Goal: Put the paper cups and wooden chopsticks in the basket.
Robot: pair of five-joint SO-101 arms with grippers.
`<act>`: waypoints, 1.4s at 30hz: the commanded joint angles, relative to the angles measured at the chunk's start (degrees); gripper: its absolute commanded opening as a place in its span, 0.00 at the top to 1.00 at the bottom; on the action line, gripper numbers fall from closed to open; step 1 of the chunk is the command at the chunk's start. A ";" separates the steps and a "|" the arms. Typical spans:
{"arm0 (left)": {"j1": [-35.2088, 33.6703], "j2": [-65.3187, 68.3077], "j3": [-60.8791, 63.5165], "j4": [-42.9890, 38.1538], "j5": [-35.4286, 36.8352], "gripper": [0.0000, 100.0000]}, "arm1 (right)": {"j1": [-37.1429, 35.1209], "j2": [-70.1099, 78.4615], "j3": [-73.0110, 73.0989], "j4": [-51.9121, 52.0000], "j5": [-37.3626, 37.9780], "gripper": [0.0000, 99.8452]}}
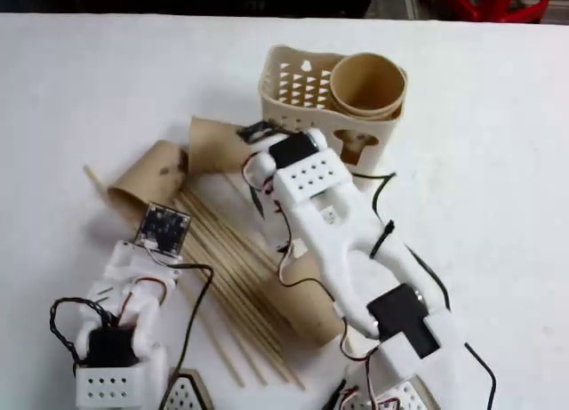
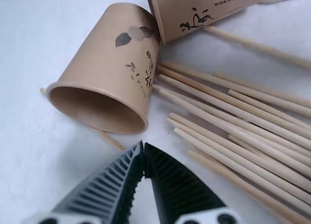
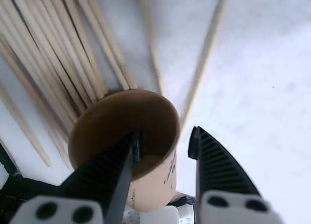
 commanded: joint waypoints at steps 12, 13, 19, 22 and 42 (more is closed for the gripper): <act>-0.48 -0.31 -0.18 -1.05 -0.70 0.98 | 1.98 -0.75 4.57 3.47 -0.09 0.89; -0.48 -0.31 -0.18 -1.05 -0.70 0.98 | 1.89 -0.84 4.48 3.47 -0.09 0.93; -0.48 -0.31 -0.18 -1.05 -0.70 0.98 | 1.45 -0.92 1.76 3.56 0.00 0.98; -0.48 -0.31 -0.18 -1.05 -0.70 0.98 | 1.36 -2.24 -0.44 3.65 0.00 0.98; -0.48 -0.31 -0.18 -1.14 -0.70 0.98 | -0.13 -29.85 -17.23 3.56 -0.35 0.98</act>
